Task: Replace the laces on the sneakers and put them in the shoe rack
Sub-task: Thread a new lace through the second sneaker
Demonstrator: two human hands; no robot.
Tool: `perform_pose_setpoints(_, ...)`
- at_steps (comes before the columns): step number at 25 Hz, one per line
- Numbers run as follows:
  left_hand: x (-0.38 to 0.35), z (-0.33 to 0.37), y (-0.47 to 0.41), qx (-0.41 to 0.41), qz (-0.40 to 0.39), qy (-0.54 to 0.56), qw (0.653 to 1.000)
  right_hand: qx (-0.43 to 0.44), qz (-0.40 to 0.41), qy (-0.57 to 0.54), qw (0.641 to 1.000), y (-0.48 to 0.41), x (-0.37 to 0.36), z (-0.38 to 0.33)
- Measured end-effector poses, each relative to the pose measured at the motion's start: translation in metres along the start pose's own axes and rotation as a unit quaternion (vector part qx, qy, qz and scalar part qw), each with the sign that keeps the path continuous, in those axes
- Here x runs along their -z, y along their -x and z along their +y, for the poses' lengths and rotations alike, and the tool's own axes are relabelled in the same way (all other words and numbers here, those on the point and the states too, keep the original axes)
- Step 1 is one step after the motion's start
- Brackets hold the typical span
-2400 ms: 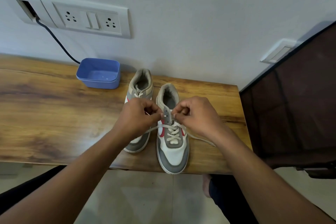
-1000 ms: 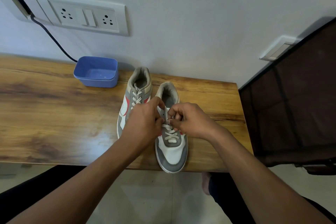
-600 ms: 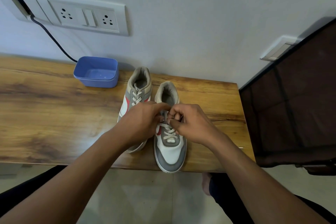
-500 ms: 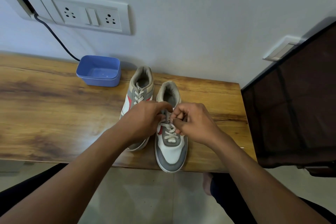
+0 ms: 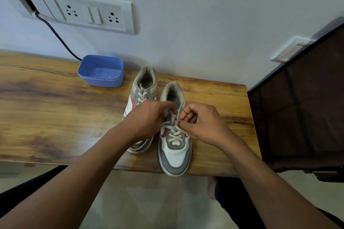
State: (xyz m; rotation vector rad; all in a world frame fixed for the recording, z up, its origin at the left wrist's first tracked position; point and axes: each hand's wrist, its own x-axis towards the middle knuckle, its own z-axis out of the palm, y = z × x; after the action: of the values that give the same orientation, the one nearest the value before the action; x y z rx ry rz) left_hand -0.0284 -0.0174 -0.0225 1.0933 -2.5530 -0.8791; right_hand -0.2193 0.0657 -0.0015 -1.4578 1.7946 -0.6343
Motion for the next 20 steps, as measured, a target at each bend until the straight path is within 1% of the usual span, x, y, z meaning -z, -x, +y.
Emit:
perform_pose_setpoints(2,0.0,0.001,0.0,0.0,0.002,0.004,1.0,0.014,-0.001,0.03,0.999,0.0,-0.003,0.0)
perform_pose_setpoints(4,0.0,0.003,-0.001,-0.007,0.002,0.006,1.0,0.006,-0.011,0.045,0.999,-0.001,0.0,0.0)
perform_pose_setpoints(6,0.0,0.004,-0.002,-0.006,0.003,0.009,1.0,-0.02,-0.018,0.03,0.999,-0.001,0.01,0.001)
perform_pose_setpoints(8,0.0,0.002,-0.003,0.003,-0.001,0.022,1.0,-0.036,-0.006,0.001,0.999,-0.001,0.017,0.004)
perform_pose_setpoints(10,0.0,0.003,-0.004,0.009,-0.008,0.031,0.999,-0.027,0.01,-0.012,1.0,0.0,0.014,0.003)
perform_pose_setpoints(13,0.0,0.004,-0.005,0.013,-0.01,0.024,1.0,0.015,-0.003,-0.009,1.0,0.002,-0.002,-0.001)
perform_pose_setpoints(15,0.002,0.005,-0.005,0.018,-0.013,0.027,0.999,0.023,0.004,-0.02,1.0,0.0,-0.001,0.0)
perform_pose_setpoints(16,0.003,0.005,-0.005,0.021,-0.016,0.033,0.999,0.013,0.001,-0.039,0.999,-0.001,0.006,0.003)
perform_pose_setpoints(18,0.004,0.006,-0.004,0.026,-0.023,0.04,0.999,-0.021,-0.033,-0.081,0.996,-0.003,0.022,0.012)
perform_pose_setpoints(20,0.005,0.004,-0.004,0.03,-0.024,0.044,0.998,-0.044,-0.052,-0.081,0.994,-0.003,0.023,0.013)
